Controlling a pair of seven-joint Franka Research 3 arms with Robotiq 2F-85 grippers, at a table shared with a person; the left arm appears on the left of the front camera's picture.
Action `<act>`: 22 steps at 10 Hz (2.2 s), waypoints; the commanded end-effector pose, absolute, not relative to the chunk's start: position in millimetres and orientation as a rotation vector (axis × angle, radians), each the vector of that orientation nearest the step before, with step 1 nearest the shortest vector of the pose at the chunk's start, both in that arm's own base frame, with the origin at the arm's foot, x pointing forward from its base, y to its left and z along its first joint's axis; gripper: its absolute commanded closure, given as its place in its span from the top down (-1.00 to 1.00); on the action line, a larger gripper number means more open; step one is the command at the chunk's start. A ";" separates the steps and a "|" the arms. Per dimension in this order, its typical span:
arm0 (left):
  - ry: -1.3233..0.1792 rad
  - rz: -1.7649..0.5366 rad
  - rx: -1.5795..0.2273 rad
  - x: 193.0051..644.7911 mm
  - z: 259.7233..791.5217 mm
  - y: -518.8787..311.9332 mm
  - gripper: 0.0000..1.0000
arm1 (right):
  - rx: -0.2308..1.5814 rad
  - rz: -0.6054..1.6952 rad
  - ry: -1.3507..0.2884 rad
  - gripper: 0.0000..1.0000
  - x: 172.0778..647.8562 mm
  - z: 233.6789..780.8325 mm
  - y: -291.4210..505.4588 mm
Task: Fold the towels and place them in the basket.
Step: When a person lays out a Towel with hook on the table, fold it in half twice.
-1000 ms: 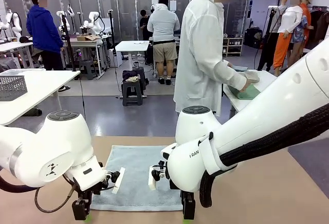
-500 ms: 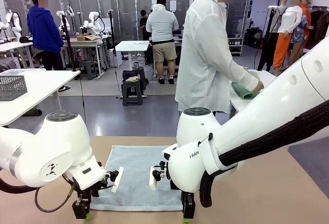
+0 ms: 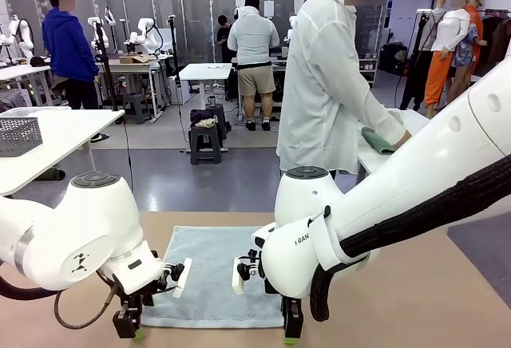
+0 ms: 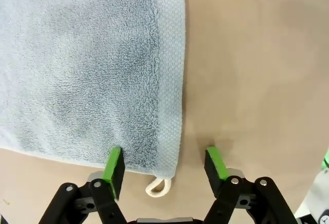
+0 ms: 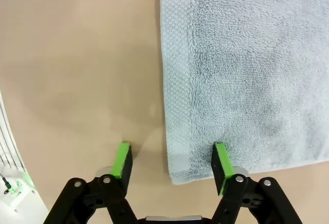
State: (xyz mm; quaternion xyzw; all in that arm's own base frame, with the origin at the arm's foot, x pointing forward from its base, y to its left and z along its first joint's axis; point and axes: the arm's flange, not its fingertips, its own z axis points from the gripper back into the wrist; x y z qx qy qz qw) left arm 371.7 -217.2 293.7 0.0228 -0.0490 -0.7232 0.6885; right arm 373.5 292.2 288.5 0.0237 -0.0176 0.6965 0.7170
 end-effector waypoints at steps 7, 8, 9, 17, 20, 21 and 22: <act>-0.132 -1.599 0.064 380.5 302.4 -216.2 0.35 | -0.003 1.510 -0.085 0.28 378.0 289.0 292.5; -0.133 -1.596 0.069 380.2 303.1 -216.7 0.35 | -0.009 1.511 -0.095 0.28 377.5 290.0 292.3; -0.132 -1.594 0.070 380.7 303.2 -216.4 0.35 | -0.012 1.511 -0.097 0.28 377.7 290.7 292.5; -0.108 -1.592 0.068 384.1 300.5 -219.6 0.07 | -0.009 1.505 -0.082 -0.11 378.9 289.2 291.4; -0.106 -1.588 0.077 384.8 301.3 -220.6 0.07 | -0.011 1.506 -0.084 -0.11 379.4 287.4 291.6; -0.107 -1.584 0.095 384.1 302.0 -220.8 -0.31 | -0.018 1.506 -0.086 -0.44 378.6 288.0 291.3; -0.105 -1.583 0.095 383.6 303.5 -220.9 -0.32 | -0.017 1.504 -0.086 -0.51 378.2 289.4 291.0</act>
